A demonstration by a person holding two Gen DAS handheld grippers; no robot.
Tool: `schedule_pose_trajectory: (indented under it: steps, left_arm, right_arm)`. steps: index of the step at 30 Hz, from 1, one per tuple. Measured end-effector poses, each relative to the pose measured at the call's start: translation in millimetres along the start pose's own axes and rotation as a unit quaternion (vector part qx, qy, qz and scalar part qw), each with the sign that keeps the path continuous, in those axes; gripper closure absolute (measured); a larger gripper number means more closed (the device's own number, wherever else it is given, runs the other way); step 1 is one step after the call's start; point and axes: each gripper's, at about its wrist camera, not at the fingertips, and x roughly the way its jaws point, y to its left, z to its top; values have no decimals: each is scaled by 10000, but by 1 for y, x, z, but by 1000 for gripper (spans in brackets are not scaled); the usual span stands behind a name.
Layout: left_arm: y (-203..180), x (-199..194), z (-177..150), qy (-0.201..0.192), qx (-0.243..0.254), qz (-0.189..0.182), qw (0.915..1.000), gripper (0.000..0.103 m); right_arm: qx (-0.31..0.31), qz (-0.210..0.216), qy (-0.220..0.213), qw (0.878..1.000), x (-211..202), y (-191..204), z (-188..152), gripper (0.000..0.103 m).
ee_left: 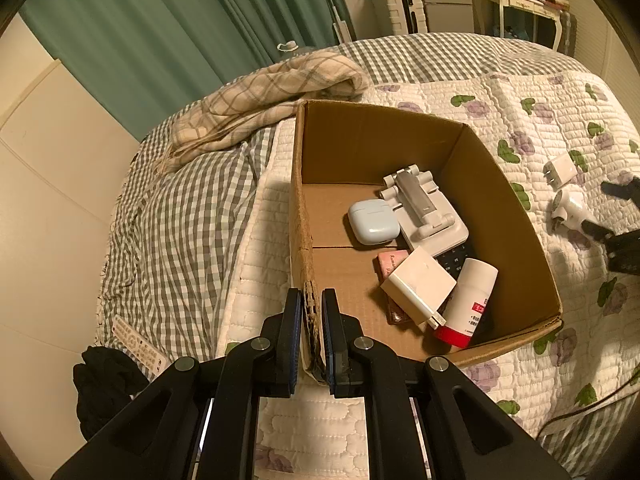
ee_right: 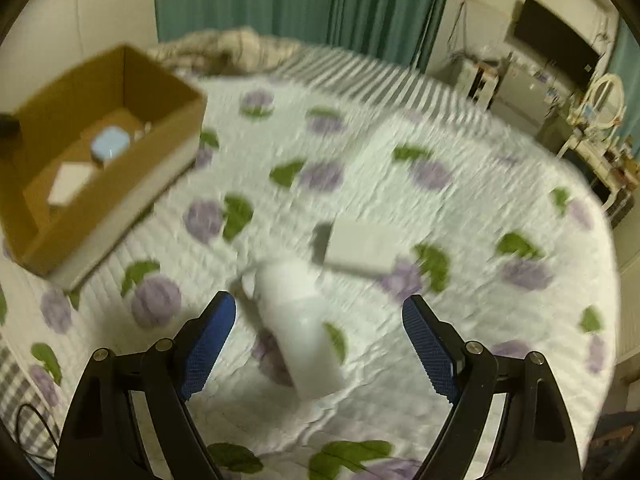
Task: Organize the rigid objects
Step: 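Grasp the white cylindrical device with the right gripper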
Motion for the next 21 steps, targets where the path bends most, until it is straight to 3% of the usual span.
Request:
schedule_pose_trajectory:
  steps: [7,11,14,21]
  left_arm:
    - [0,0,0,-5,0,1,10000,94]
    - [0,0,0,-6,5,6,10000,94]
    - [-1,0,0,-5,-10,-1,10000,94]
    - [-1,0,0,12,3,1,10000,94]
  right_arm:
    - [-234,-111,243,9994,16,11,-4,19]
    - [-322,-108,342,9988,23,17,-4,46]
    - [-223,-27,307,9993,23,15,-5,58]
    - [-147,-87,152,9997,17,14,-4,61]
